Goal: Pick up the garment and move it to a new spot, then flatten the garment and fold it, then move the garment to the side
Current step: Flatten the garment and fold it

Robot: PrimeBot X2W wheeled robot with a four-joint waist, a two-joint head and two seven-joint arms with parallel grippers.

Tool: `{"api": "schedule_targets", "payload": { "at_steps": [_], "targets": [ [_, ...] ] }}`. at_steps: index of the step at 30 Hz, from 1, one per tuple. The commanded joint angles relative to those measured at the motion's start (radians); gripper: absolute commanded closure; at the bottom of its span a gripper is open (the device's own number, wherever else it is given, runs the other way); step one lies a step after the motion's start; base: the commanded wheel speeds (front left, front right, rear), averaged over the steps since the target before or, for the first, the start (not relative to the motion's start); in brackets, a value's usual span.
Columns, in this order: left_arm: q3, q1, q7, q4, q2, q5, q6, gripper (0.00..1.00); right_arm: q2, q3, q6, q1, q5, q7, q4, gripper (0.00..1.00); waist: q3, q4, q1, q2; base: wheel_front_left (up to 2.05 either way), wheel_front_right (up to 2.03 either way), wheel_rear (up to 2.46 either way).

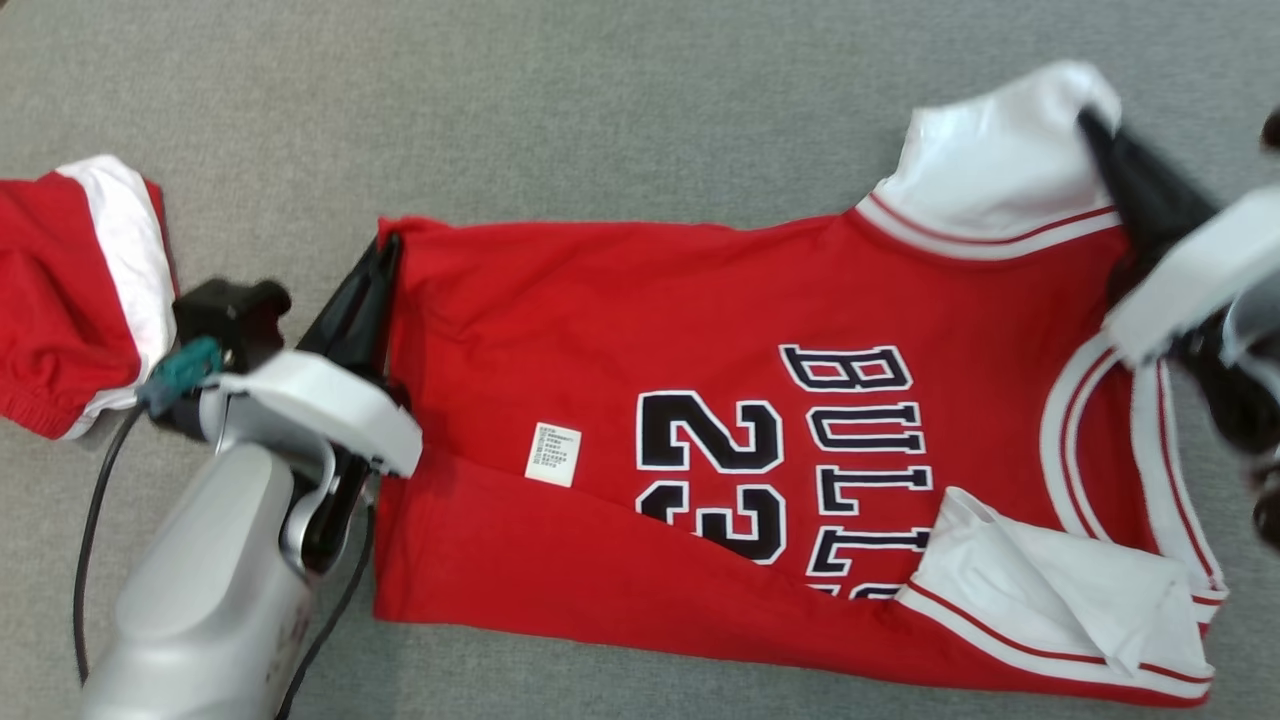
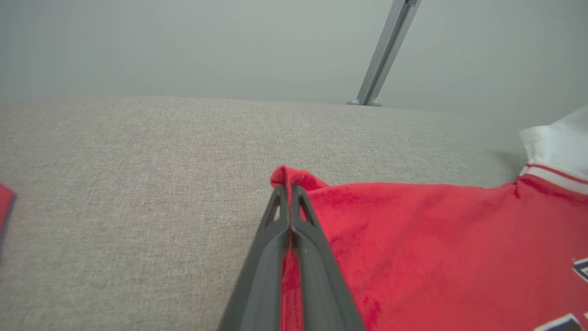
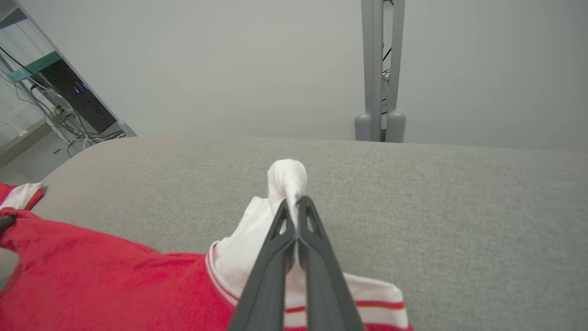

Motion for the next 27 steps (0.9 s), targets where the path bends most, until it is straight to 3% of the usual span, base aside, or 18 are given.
{"api": "schedule_targets", "payload": {
  "at_steps": [1, 10, 18, 27],
  "targets": [
    [0.005, 0.031, -0.001, -0.027, 0.014, -0.005, 0.012, 1.00, -0.001, -0.008, 0.000, 0.056, 0.021, -0.008, -0.045, 1.00, -0.022, -0.021, 0.0000, 0.0000, 0.00, 0.00, 0.00],
    [0.048, 0.236, 0.033, -0.235, 0.070, -0.054, 0.088, 1.00, 0.046, -0.112, 0.000, 0.485, 0.132, -0.071, -0.325, 1.00, -0.066, -0.058, 0.0000, 0.0000, 0.00, 0.00, 0.00],
    [0.099, 0.319, 0.049, -0.325, 0.097, -0.100, 0.134, 1.00, 0.100, -0.170, 0.000, 0.643, 0.143, -0.136, -0.377, 1.00, -0.059, -0.080, 0.0000, 0.0000, 0.00, 0.00, 0.00],
    [0.104, 0.400, 0.076, -0.336, 0.081, -0.155, 0.142, 1.00, 0.135, -0.158, 0.000, 0.707, 0.134, -0.160, -0.347, 1.00, -0.053, -0.100, 0.0000, 0.0000, 0.00, 0.00, 0.00]
  ]
}}
